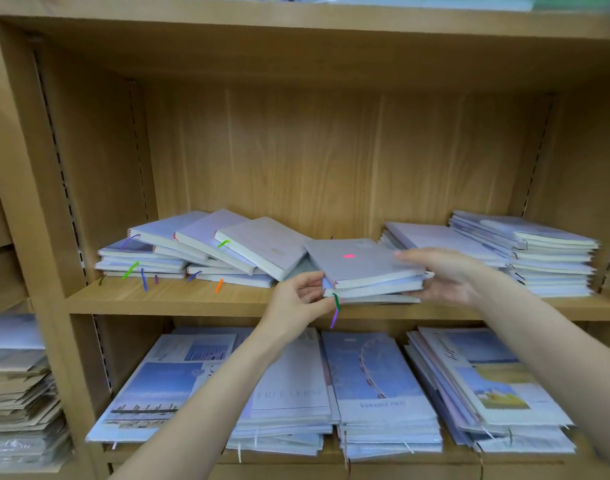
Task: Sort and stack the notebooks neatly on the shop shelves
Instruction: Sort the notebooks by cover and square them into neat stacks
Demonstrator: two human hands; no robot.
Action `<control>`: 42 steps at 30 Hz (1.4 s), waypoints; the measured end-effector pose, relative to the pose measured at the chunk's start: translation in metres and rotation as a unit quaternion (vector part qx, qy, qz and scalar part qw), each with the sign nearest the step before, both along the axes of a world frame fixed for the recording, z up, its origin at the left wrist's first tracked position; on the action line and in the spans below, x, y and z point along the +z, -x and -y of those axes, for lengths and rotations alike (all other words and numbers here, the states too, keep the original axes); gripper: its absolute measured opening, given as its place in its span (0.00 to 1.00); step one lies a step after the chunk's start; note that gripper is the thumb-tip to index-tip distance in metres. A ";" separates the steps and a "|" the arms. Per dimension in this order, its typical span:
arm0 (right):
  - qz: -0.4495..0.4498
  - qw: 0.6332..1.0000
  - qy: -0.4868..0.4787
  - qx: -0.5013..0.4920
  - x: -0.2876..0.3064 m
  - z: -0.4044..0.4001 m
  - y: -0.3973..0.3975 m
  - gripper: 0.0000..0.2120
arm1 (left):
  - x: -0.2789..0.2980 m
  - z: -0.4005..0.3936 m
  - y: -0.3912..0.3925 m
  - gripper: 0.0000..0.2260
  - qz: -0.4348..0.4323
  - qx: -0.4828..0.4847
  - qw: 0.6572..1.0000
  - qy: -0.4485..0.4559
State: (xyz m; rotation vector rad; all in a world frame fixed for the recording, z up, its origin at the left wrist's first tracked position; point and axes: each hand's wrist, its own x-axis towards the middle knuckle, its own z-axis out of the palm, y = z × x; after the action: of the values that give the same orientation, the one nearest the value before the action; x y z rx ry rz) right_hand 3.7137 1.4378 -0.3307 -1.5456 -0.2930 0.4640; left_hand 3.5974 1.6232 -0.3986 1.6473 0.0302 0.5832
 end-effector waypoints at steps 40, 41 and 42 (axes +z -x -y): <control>0.577 0.751 0.309 0.081 -0.011 -0.186 0.028 0.18 | 0.021 -0.225 0.064 0.26 0.008 0.284 0.957 -0.052; 0.578 0.755 0.299 0.079 -0.014 -0.189 0.027 0.18 | 0.019 -0.224 0.064 0.27 0.014 0.271 0.961 -0.043; 0.574 0.760 0.293 0.084 -0.016 -0.191 0.027 0.19 | 0.018 -0.225 0.064 0.28 0.021 0.260 0.965 -0.038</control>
State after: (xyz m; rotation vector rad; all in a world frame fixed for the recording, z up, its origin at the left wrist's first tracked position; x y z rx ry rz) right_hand 3.6870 1.6288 -0.3467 -2.2943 -1.3477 -0.3951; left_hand 3.5332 1.8479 -0.3809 1.7057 0.4241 1.0274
